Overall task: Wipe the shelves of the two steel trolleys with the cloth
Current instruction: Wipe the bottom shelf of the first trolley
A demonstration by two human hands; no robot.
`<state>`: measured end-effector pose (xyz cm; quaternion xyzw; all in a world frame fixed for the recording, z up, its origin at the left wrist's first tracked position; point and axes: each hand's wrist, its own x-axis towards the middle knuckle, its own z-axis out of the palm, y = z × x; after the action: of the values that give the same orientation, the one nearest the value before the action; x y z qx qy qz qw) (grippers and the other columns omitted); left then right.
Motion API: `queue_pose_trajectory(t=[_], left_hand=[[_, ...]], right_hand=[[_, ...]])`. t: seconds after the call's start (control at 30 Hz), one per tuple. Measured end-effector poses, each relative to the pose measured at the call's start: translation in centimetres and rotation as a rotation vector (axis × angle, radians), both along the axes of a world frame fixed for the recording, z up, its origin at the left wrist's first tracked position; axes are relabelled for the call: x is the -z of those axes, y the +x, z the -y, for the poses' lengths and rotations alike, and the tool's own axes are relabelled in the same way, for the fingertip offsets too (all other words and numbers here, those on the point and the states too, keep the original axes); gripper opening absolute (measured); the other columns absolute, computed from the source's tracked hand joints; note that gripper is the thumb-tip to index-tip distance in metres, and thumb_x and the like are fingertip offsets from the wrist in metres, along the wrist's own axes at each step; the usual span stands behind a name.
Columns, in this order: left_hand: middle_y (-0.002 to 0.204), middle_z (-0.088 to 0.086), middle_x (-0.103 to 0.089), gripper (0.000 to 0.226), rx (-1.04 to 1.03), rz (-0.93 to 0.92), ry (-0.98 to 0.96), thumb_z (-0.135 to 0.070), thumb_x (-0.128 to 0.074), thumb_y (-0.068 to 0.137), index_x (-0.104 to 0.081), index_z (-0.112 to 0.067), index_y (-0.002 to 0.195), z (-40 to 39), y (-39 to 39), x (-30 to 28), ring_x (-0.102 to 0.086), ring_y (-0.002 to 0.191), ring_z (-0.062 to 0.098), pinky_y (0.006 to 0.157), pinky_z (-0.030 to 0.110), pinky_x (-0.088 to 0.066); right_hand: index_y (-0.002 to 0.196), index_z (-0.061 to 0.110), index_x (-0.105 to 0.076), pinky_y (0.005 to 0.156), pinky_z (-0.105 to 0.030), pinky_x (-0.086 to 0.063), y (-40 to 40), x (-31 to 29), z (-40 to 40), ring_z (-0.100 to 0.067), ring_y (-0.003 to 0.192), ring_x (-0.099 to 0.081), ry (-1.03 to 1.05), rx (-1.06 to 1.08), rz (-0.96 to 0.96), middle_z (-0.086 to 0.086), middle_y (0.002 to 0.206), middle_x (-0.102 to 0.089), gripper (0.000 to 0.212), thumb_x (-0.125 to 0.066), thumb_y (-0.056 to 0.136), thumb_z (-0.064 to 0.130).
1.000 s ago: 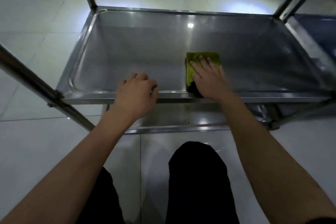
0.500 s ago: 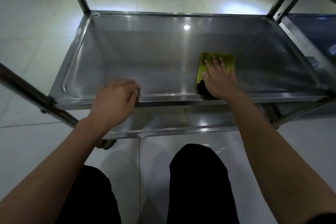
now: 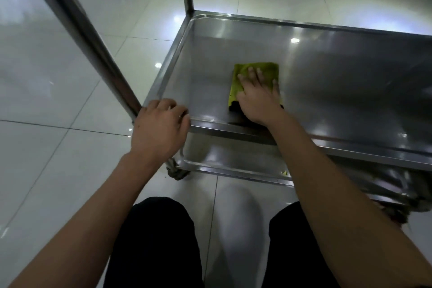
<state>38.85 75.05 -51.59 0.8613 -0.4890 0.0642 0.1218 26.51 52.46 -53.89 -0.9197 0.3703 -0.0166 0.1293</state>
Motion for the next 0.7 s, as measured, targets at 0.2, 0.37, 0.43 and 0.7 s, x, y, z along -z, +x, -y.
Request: queue_pose_trajectory(t=[0.2,0.37,0.43,0.7], left_hand=[[0.109,0.009,-0.065,0.034,-0.082,0.008,-0.061,-0.041,-0.051,0.101,-0.073,-0.015,0.104,-1.4,-0.7,1.3,-0.055,0.113,0.031,0.085,0.043,-0.051],[0.102,0.004,-0.060,0.038,-0.146,-0.009,-0.087,-0.049,-0.053,0.098,-0.071,-0.016,0.093,-2.4,-0.4,2.3,-0.061,0.095,0.023,0.065,0.032,-0.042],[0.099,0.003,-0.059,0.034,-0.130,0.012,-0.089,-0.048,-0.055,0.097,-0.072,-0.018,0.095,-2.5,0.1,2.3,-0.061,0.092,0.022,0.063,0.029,-0.038],[0.097,0.001,-0.058,0.033,-0.167,0.016,-0.103,-0.048,-0.056,0.097,-0.071,-0.019,0.093,-2.9,0.7,2.5,-0.061,0.083,0.021,0.063,0.027,-0.033]], right_hand=[[0.159,0.023,-0.015,0.119,-0.059,0.006,7.5,-0.3,-3.7,-0.024,0.154,0.012,0.040,-0.151,-0.054,-0.005,0.168,0.009,0.059,-0.030,0.103,0.032],[0.160,0.027,-0.012,0.117,-0.057,0.015,13.3,-0.7,-6.9,-0.023,0.153,0.019,0.130,-0.254,-0.052,-0.004,0.168,0.016,0.058,-0.026,0.104,0.033],[0.159,0.029,-0.013,0.117,-0.057,0.015,15.2,-1.0,-7.9,-0.023,0.153,0.019,0.144,-0.298,-0.044,-0.004,0.168,0.015,0.058,-0.026,0.103,0.033],[0.159,0.034,-0.013,0.120,-0.051,0.013,15.0,-0.8,-7.8,-0.018,0.154,0.015,0.140,-0.333,-0.006,0.005,0.168,0.011,0.057,-0.023,0.104,0.039]])
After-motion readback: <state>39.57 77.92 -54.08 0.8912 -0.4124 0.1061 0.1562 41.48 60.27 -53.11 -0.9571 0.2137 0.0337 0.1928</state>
